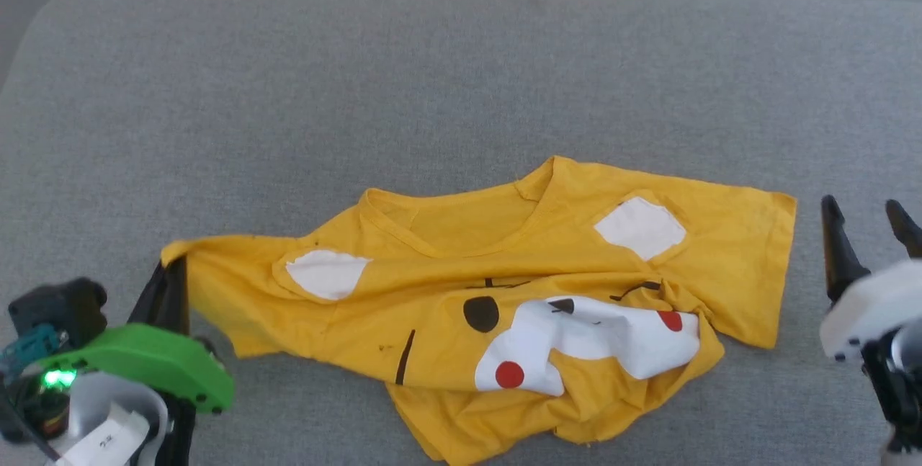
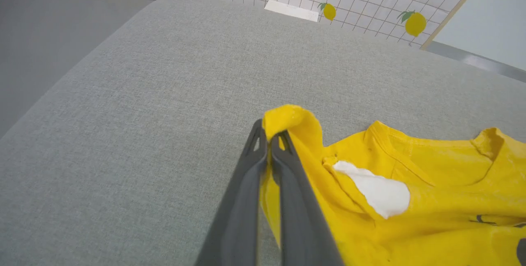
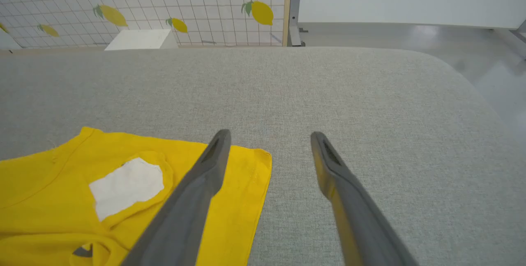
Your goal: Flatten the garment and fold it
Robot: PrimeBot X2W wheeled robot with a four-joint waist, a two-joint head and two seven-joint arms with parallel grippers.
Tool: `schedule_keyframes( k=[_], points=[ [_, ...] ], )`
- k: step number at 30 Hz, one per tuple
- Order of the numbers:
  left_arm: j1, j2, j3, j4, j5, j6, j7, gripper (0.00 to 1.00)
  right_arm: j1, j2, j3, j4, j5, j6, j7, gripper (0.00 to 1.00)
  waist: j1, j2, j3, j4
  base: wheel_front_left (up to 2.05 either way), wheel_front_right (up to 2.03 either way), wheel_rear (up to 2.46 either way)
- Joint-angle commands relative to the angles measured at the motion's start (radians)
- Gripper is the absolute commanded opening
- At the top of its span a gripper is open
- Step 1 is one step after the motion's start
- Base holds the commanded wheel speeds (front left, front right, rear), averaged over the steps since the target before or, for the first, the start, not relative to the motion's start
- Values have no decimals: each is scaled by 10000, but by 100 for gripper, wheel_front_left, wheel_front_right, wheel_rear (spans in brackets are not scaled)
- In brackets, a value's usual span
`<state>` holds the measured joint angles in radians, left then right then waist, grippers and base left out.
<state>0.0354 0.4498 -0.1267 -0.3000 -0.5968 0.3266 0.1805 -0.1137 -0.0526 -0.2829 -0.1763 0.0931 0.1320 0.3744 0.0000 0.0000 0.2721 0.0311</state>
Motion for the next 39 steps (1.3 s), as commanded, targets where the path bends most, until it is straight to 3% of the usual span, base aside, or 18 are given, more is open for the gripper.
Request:
schedule_keyframes(
  k=[1,9,19,20,21,22,31,39],
  points=[
    [-353,6,-80,-98,138,-46,1,0,-342,-136,77,130,-90,-13,451,100,0,0,391,58,0,0,0],
    [-1034,-38,-451,-446,479,-29,48,0,-1478,-798,258,1025,88,-13,2315,100,0,0,1089,240,0,0,0],
    [-1421,-134,-775,-362,563,-96,116,0,-2090,-1125,316,2496,363,-13,2925,100,0,0,1434,534,0,0,0],
    [-1437,-138,-784,-351,558,-97,120,0,-2151,-1096,289,2612,445,-13,2980,44,0,0,1444,543,0,0,0],
    [-1444,-140,-788,-338,555,-93,124,0,-2191,-1091,280,2700,478,-13,3037,19,0,0,1448,548,0,0,0],
    [-1450,-138,-793,-316,553,-91,126,0,-2236,-1097,273,2782,488,-13,3073,0,0,0,1451,551,0,0,0],
    [-2057,-85,-982,241,434,-344,396,0,-2591,-1147,223,2865,506,-13,2445,0,0,0,980,394,0,0,0],
    [-4179,152,-1594,1422,738,-1060,1054,0,-3489,-868,186,2491,763,-13,1818,0,0,0,-287,-5,0,0,0]
  ],
)
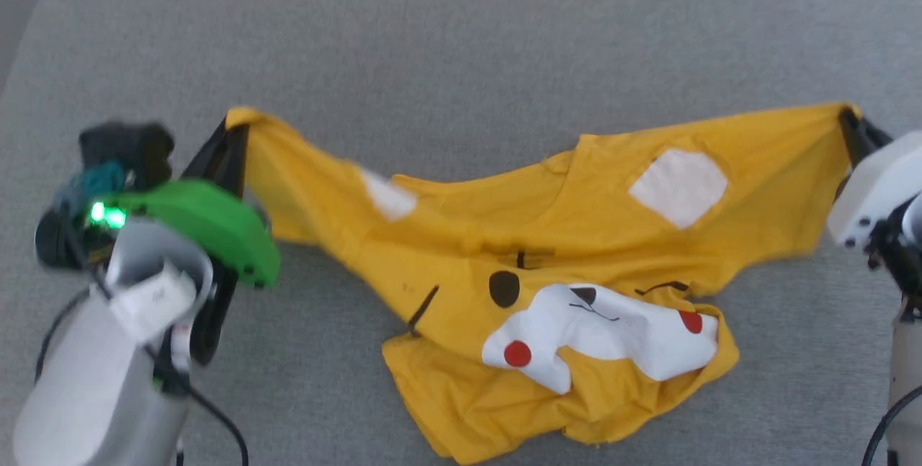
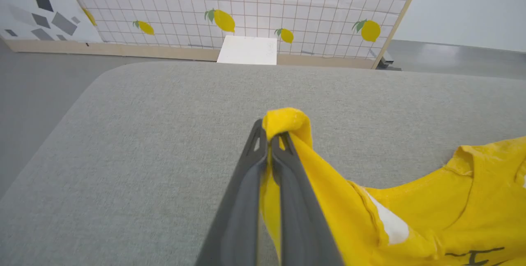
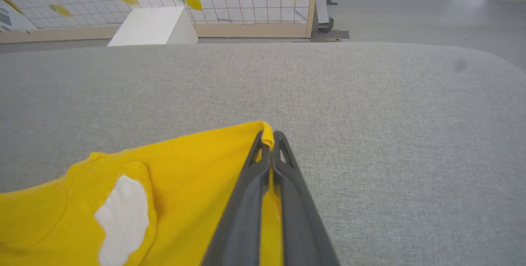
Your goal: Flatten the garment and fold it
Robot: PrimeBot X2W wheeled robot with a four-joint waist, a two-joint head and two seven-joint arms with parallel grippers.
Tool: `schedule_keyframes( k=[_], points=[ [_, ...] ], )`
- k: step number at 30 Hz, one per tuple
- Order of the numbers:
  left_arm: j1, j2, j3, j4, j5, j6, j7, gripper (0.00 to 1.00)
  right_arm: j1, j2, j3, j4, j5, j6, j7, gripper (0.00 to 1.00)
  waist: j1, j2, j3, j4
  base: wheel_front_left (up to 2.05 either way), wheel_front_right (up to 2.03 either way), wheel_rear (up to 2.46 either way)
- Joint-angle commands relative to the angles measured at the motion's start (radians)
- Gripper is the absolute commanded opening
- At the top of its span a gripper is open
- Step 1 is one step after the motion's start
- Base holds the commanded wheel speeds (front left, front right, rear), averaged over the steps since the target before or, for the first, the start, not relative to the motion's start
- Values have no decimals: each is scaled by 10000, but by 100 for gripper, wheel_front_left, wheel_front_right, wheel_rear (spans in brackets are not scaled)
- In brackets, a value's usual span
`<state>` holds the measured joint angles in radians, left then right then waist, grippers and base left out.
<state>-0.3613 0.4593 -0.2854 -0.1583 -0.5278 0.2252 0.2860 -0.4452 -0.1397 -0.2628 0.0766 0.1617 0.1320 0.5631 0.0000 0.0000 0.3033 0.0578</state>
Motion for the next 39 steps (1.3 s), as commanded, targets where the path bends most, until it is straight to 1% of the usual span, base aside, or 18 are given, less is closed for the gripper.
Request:
schedule_keyframes(
  k=[1,4,7,11,14,15,17,23,27,33,36,39],
  points=[
    [-600,50,-101,237,68,-194,75,0,-366,-44,42,-47,25,-13,-132,0,0,0,-773,-329,0,0,0],
    [-1697,284,-440,953,497,-647,197,0,-994,-288,465,15,-168,-13,-255,0,0,0,-1213,-531,0,0,0],
    [-2902,321,-660,1823,801,-1018,209,0,-1887,-542,1112,240,-309,-13,-363,0,0,0,-1613,-772,0,0,0],
    [-4412,83,-642,3054,853,-1257,102,0,-3306,-796,1988,850,-458,-13,-607,0,0,0,-2071,-1086,0,0,0],
    [-5439,-201,-403,4081,678,-1176,87,0,-4439,-769,2451,1573,-611,-13,-840,0,0,0,-2383,-1301,0,0,0],
    [-6061,-242,-377,4634,703,-1190,170,0,-5119,-707,2688,2055,-709,-13,-997,0,0,0,-2561,-1420,0,0,0],
    [-6658,-303,-308,5074,680,-1155,273,0,-5729,-675,2879,2510,-807,-13,-1130,0,0,0,-2714,-1507,0,0,0],
    [-8293,-429,-313,5860,686,-1129,858,0,-7169,-706,3087,3656,-1060,-13,-1345,0,0,0,-3056,-1584,0,0,0],
    [-9058,-505,-439,6084,728,-1114,1360,0,-7827,-699,3001,4139,-1218,-13,-1361,0,0,0,-3070,-1576,0,0,0],
    [-9901,-782,-437,6142,512,-986,2066,0,-8675,-646,2965,4424,-1348,-13,-1141,0,0,0,-2597,-1640,0,0,0],
    [-10242,-900,-330,6174,429,-770,2226,0,-9107,-493,2879,4493,-1378,-13,-1004,0,0,0,-2149,-1747,0,0,0],
    [-10715,-960,-268,6164,549,-511,2104,0,-9602,-324,2791,4513,-1429,-13,-941,0,0,0,-1420,-1875,0,0,0]
  ],
)
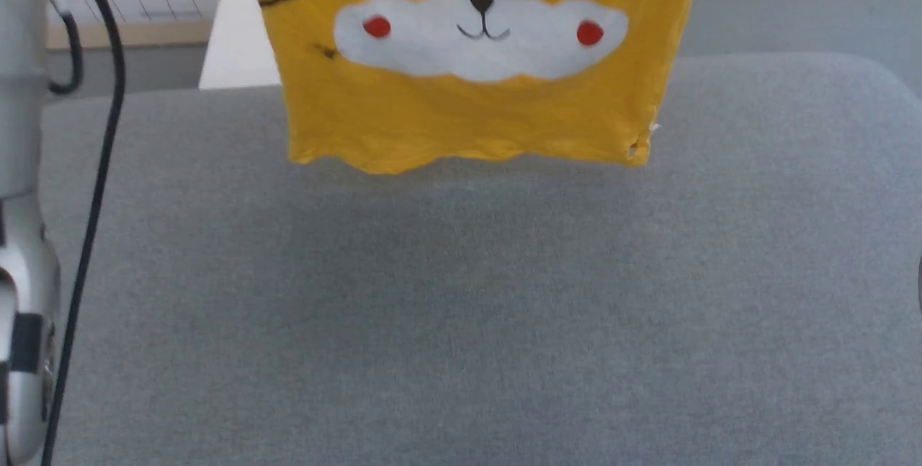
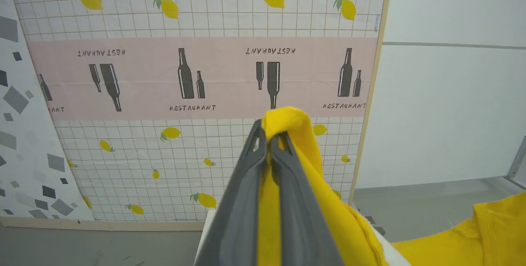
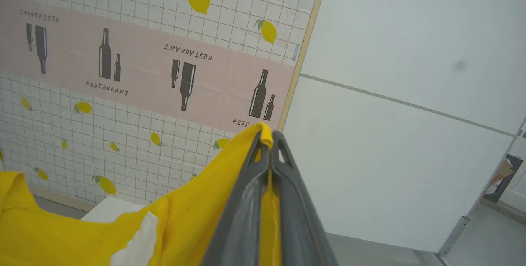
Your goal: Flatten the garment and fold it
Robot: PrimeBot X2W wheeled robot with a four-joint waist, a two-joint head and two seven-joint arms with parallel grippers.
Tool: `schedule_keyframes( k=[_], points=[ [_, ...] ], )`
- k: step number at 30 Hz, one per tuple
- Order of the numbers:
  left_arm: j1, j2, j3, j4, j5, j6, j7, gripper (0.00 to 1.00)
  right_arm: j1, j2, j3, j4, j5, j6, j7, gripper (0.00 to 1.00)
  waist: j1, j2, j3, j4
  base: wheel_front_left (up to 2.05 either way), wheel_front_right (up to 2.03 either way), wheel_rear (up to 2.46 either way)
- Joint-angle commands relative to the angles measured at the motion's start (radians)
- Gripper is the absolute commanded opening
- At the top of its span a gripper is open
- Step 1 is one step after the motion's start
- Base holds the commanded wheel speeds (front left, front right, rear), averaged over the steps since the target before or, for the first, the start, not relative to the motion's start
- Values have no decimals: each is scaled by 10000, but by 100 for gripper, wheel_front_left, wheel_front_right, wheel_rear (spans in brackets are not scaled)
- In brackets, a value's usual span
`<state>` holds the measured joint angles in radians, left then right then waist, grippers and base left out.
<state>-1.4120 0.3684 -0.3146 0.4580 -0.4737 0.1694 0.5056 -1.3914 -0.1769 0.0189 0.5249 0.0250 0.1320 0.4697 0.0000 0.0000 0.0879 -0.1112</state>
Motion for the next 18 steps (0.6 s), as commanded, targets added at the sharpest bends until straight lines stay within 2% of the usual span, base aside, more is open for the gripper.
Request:
schedule_keyframes(
  k=[1,4,8,18],
  points=[
    [-382,-65,58,-15,57,142,-170,0,-301,91,-57,31,-77,-13,3,0,0,0,1002,-230,0,0,0],
    [-938,-202,115,11,268,384,-744,0,-813,245,-221,88,-241,-13,-159,0,0,0,1805,-307,0,0,0],
    [-1497,-509,235,224,409,613,-1767,0,-1389,201,47,294,-709,-13,-631,0,0,0,2520,-263,0,0,0],
    [-2723,-997,780,739,253,645,-4170,0,-2743,46,-25,887,-1423,-13,-2004,0,0,0,3724,14,0,0,0]
  ],
)
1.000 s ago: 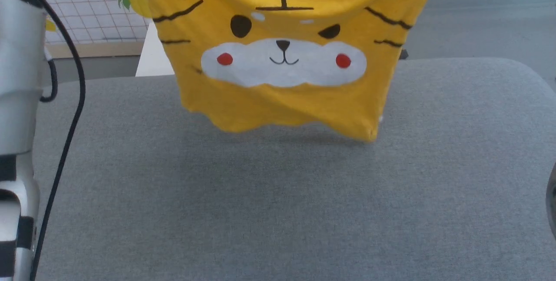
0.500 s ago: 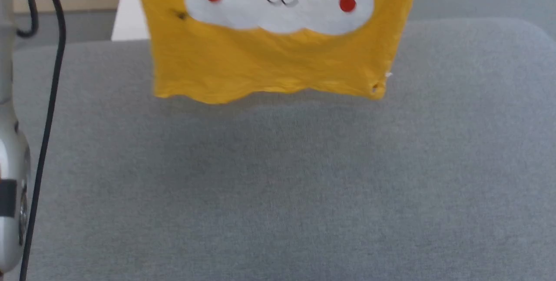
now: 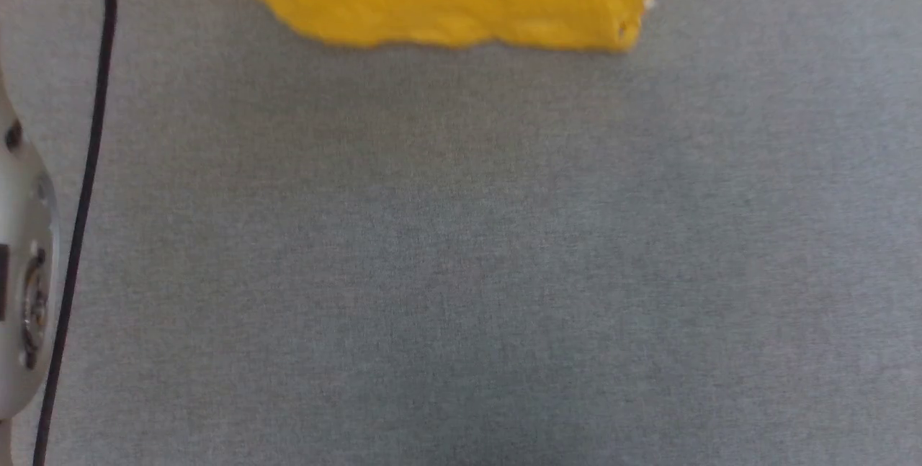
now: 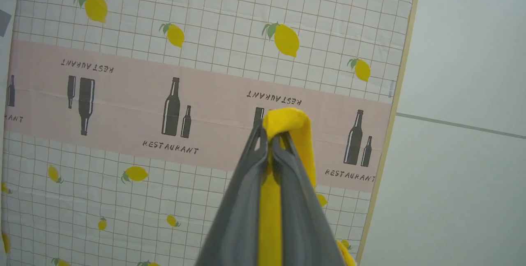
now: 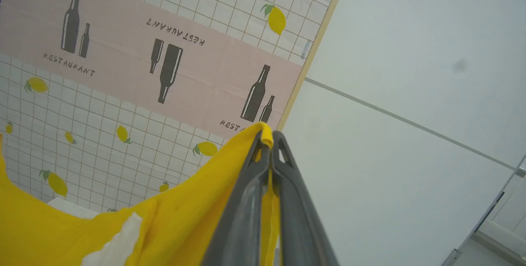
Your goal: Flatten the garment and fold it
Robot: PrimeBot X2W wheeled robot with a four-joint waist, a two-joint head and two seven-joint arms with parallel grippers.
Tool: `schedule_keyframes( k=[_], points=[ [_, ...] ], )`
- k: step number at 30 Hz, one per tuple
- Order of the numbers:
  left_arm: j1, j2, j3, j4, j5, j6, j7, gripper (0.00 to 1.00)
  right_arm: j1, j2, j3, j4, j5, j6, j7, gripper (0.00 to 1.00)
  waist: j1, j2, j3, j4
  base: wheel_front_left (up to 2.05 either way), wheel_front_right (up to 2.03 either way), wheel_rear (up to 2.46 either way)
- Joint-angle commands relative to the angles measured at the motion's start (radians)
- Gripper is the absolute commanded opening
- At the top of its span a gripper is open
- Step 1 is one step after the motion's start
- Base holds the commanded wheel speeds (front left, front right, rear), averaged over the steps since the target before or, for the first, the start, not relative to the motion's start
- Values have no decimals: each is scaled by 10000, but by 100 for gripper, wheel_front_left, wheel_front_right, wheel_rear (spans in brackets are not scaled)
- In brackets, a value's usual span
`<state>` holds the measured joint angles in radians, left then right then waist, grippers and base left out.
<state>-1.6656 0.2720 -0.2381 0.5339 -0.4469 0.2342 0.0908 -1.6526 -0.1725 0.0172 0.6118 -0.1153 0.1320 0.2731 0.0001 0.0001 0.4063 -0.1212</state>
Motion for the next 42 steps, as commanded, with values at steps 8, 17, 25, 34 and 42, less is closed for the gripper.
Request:
schedule_keyframes(
  k=[8,17,25,34,42],
  points=[
    [-787,132,150,440,-53,-428,-1176,0,-590,-380,38,355,-77,-13,-832,0,-1,-1,1366,267,0,0,0],
    [-78,636,50,1015,-101,-1043,-1761,0,-104,-711,475,771,169,-13,-1363,0,-1,-1,2118,495,0,0,0],
    [1525,617,-84,817,-597,-1871,-2093,0,1006,-969,1670,565,1509,-13,-1808,0,-1,-1,2097,877,0,0,0],
    [4316,849,-46,-1119,-1379,-2358,-1764,0,3672,-1902,2827,-1891,3791,-13,-1488,0,-1,-1,1382,1126,0,0,0],
    [8462,1217,-297,-4479,-1851,-2021,-1106,0,7647,-2486,2339,-4776,4917,-13,-565,0,-1,-1,271,1300,0,0,0]
  ],
)
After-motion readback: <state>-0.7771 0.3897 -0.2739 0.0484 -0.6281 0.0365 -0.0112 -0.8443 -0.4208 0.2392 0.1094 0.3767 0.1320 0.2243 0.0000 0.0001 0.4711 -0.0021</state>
